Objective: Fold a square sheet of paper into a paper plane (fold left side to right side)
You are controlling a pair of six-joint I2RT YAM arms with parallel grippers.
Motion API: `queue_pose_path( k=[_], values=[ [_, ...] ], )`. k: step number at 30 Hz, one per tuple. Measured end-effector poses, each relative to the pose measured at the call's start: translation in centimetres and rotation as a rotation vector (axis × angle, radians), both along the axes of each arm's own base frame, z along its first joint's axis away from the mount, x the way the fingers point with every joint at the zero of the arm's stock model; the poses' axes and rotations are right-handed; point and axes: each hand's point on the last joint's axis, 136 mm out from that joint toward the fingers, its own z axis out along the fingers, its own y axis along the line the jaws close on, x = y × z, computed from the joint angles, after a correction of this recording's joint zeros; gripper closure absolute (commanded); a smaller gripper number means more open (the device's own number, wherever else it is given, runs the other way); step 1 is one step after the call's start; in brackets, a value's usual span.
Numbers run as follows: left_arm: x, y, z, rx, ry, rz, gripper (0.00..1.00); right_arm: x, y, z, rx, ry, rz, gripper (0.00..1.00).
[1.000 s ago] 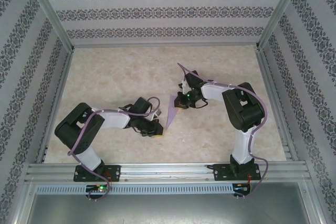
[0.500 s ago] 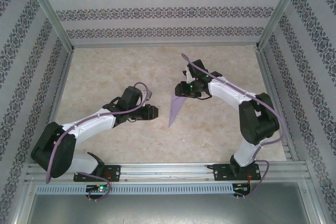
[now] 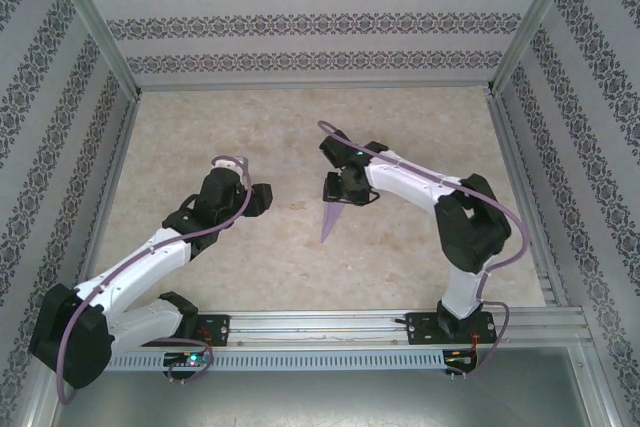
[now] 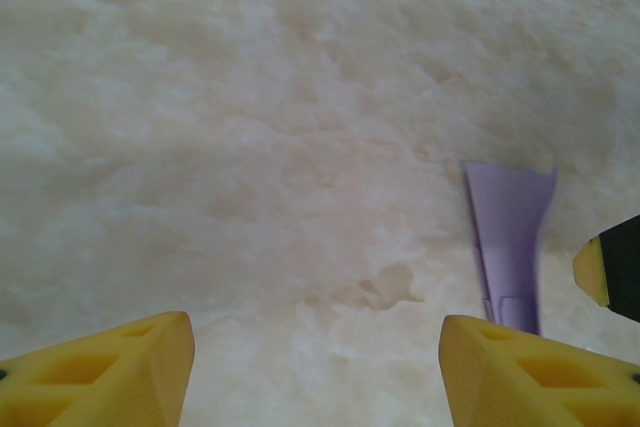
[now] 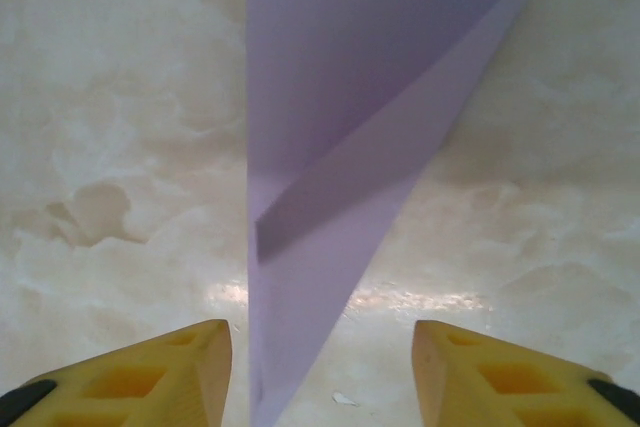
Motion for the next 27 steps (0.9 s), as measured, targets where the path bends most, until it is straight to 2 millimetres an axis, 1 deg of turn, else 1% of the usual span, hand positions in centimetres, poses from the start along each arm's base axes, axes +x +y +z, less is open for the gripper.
queue_pose_path(
  k=[3,7,9,15,27],
  values=[
    [-0.3,0.9,-0.1,0.009,-0.009,0.018,0.34,0.6,0.8,-0.3,-0.043,0.000,-0.005,0.51],
    [-0.5,1.4,-0.6,0.016,-0.002,0.027,0.33,0.9,1.1,-1.2,-0.093,0.013,-0.002,0.52],
    [-0.5,1.6,-0.6,0.017,-0.002,0.032,0.33,1.0,1.2,-1.6,-0.112,0.020,0.001,0.54],
    [-0.4,1.7,-0.7,0.015,0.003,0.031,0.33,0.9,0.7,-3.0,-0.158,0.045,-0.002,0.64],
    [-0.5,1.5,-0.9,0.009,0.013,0.016,0.33,1.0,0.5,-3.1,-0.173,0.036,0.001,0.88]
  ],
)
